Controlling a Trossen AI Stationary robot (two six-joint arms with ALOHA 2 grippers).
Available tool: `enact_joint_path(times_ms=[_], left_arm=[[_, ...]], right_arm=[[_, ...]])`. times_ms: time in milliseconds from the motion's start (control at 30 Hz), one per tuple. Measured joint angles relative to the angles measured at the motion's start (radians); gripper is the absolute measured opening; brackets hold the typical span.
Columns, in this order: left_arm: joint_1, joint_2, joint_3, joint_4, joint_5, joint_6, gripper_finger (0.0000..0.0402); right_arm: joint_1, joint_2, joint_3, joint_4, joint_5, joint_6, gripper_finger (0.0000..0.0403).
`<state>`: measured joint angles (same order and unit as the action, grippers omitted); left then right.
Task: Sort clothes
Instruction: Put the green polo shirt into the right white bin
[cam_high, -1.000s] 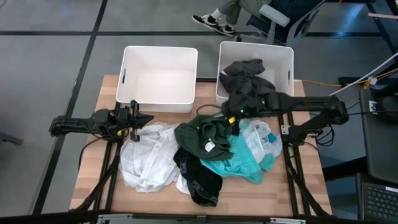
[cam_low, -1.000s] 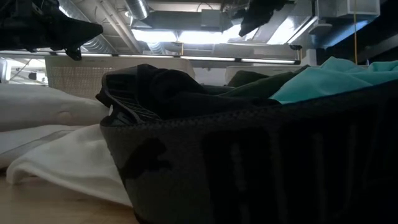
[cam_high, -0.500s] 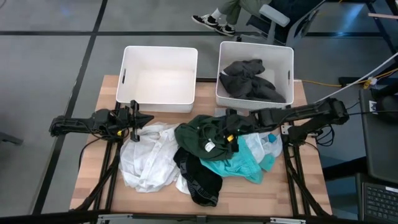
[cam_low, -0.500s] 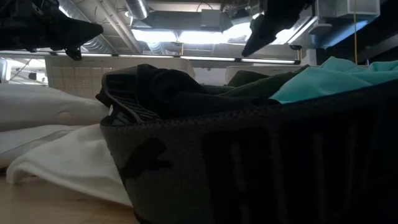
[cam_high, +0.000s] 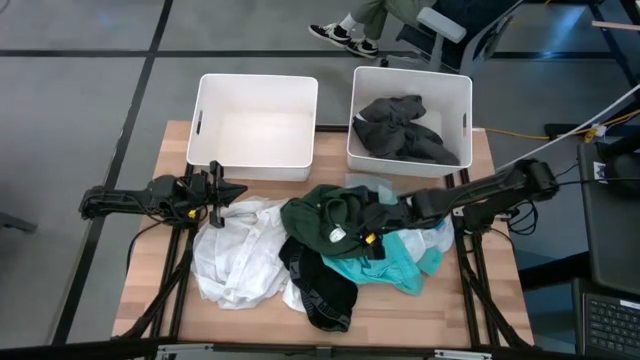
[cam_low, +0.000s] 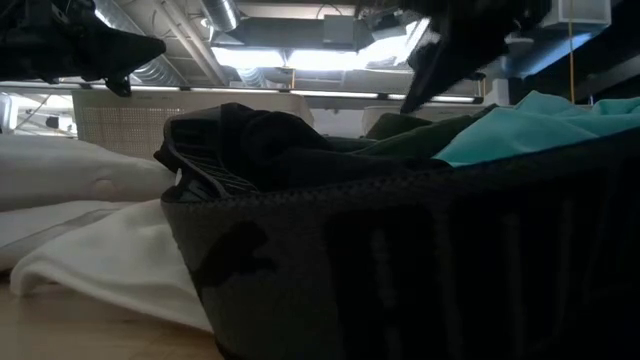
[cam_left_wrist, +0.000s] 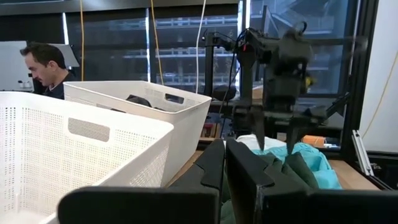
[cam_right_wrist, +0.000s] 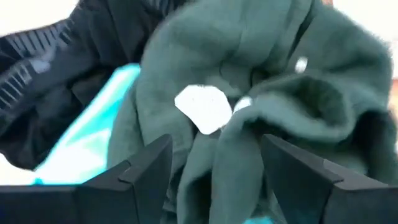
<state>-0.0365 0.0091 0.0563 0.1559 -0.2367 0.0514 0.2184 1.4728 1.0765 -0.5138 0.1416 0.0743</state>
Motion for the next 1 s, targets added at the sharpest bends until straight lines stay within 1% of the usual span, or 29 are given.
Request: enact_joint_path(times_ms=[333,567,633,733,1000], left_arm=[[0.0,0.0,0.0,0.009,0.0,-0.018,0.0008],[0.0,0.0,0.0,0.008,0.0,-0.018,0.0008],[0.0,0.0,0.0,0.008,0.0,-0.018,0.0008],[0.0,0.0,0.0,0.006,0.0,-0.018,0.0008],[0.0,0.0,0.0,0.003,0.0,-0.018,0.0008]], right_arm=[[-0.003,0.113,-0.011,-0.004,0.004,-0.003,0.0246],[-0.003,0.174,-0.011,-0.002,0.115,-0.028,0.0245],[-0.003,0.187,-0.011,-0.003,0.14,-0.03,0.0239],[-0.003,0.195,-0.011,-0.004,0.152,-0.053,0.0213],[-0.003,0.191,0.003,-0.014,0.162,-0.082,0.0109]])
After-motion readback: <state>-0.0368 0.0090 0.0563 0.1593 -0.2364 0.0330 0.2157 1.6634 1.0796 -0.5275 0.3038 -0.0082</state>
